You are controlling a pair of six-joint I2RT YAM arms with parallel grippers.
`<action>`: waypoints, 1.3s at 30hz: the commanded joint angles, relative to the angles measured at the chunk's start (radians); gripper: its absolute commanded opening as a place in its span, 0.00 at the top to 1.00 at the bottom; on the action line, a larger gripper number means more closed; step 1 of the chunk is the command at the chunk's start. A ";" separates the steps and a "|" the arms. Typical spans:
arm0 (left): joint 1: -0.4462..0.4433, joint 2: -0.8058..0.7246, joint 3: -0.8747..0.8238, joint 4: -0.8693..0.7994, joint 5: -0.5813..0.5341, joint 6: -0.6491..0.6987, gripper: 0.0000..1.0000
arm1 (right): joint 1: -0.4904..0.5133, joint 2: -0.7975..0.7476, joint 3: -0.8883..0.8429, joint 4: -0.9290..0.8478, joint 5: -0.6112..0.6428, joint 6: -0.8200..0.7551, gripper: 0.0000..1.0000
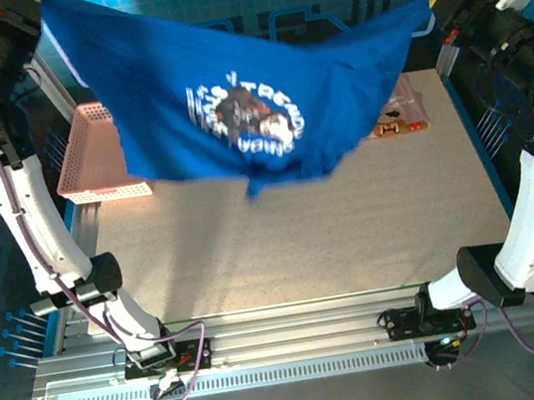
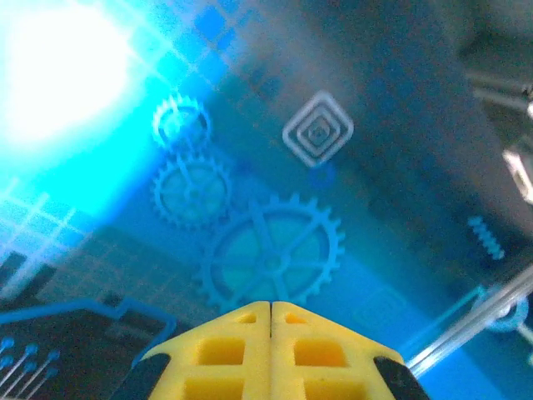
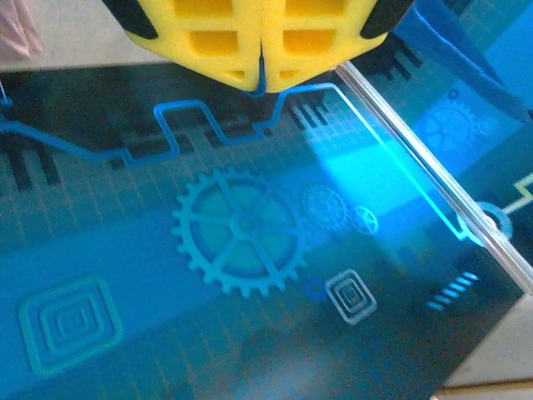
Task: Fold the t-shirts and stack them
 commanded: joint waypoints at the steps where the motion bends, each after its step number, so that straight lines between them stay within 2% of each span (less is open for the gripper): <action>1: -0.010 0.024 0.083 -0.002 0.030 -0.003 1.00 | -0.021 -0.008 -0.021 -0.079 0.091 -0.032 1.00; 2: 0.029 0.012 0.076 -0.085 -0.008 0.027 1.00 | -0.053 -0.051 -0.090 -0.070 0.137 -0.033 1.00; 5: 0.208 -0.077 -0.188 -0.021 0.023 -0.023 1.00 | -0.245 -0.116 -0.207 -0.116 0.135 0.006 1.00; 8: 0.301 -0.026 -0.132 -0.127 0.040 0.042 1.00 | -0.269 -0.114 -0.202 -0.159 0.251 -0.060 1.00; 13: 0.325 0.009 -0.101 -0.052 0.073 -0.008 1.00 | -0.297 -0.059 -0.139 -0.131 0.224 -0.045 1.00; 16: 0.292 0.012 -0.093 -0.033 0.105 -0.024 1.00 | -0.306 -0.046 -0.152 -0.068 0.091 0.016 1.00; 18: 0.241 -0.006 -0.106 -0.038 0.123 -0.007 1.00 | -0.294 -0.054 -0.216 -0.001 -0.019 0.069 1.00; 20: 0.160 -0.043 -0.170 0.003 0.172 0.003 1.00 | -0.270 -0.054 -0.257 -0.002 -0.077 0.083 1.00; 23: -0.030 -0.141 -0.366 0.054 0.206 0.083 1.00 | -0.211 -0.098 -0.365 -0.041 -0.058 0.038 1.00; 26: -0.211 -0.271 -0.674 0.157 0.204 0.095 0.98 | -0.190 -0.199 -0.579 0.007 -0.053 0.036 1.00; 28: -0.323 -0.342 -0.888 0.235 0.182 0.093 0.82 | -0.177 -0.236 -0.673 0.010 -0.061 0.037 1.00; 30: -0.435 -0.391 -1.086 0.296 0.122 0.067 0.71 | -0.144 -0.253 -0.728 0.013 -0.064 0.037 1.00; 32: -0.532 -0.392 -1.212 0.353 0.105 0.037 0.56 | -0.072 -0.252 -0.737 0.024 -0.053 0.033 1.00; 33: -0.592 -0.381 -1.256 0.375 0.074 0.029 0.52 | -0.012 -0.244 -0.717 0.014 -0.019 0.014 1.00; 36: -0.764 -0.279 -1.306 0.447 0.019 0.004 0.41 | 0.108 -0.205 -0.635 -0.071 0.123 -0.048 1.00; 39: -0.880 -0.092 -1.221 0.445 -0.030 -0.004 0.40 | 0.109 -0.212 -0.632 -0.100 0.207 -0.050 1.00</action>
